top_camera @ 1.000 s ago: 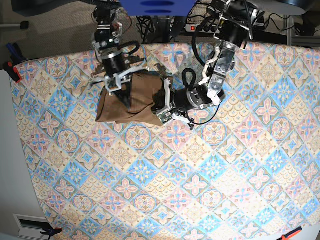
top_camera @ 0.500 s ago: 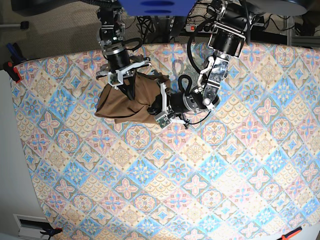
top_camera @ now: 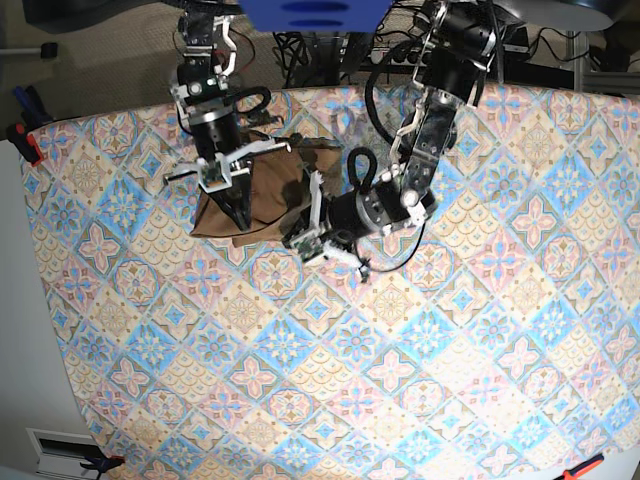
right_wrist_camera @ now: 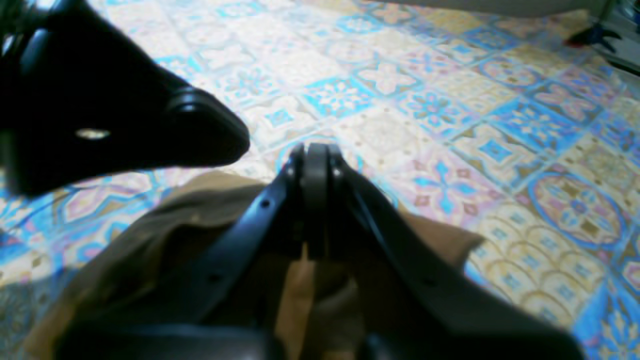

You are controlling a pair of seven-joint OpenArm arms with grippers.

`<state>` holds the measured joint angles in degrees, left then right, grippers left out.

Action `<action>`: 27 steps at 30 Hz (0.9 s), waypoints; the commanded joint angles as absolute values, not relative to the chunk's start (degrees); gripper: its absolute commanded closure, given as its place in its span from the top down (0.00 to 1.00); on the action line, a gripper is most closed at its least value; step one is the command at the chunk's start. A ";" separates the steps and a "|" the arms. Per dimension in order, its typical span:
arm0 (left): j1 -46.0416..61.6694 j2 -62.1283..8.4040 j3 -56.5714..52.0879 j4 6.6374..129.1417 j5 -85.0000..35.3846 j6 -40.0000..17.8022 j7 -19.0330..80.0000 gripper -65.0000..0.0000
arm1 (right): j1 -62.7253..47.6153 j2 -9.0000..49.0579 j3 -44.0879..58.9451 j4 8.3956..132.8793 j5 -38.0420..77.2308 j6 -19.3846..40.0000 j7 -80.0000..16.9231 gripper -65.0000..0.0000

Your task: Layout the t-shirt on the table in an organized manner, then fold the t-shirt properly

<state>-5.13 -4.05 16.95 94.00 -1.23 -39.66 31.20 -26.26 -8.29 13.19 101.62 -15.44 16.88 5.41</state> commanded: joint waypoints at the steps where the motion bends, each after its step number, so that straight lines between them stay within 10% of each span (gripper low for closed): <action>1: -7.78 -3.38 16.84 93.14 -1.89 -39.34 29.49 0.00 | -26.51 -8.40 14.02 103.60 -14.64 16.57 7.25 0.00; 27: -26.95 1.89 25.54 52.35 -1.98 -39.69 28.97 0.00 | -37.58 -8.57 18.33 98.86 -14.46 16.48 6.99 0.00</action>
<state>-26.24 2.02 25.50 51.81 -2.22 -39.22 27.81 -37.50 -8.62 18.15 97.93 -15.22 16.82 5.13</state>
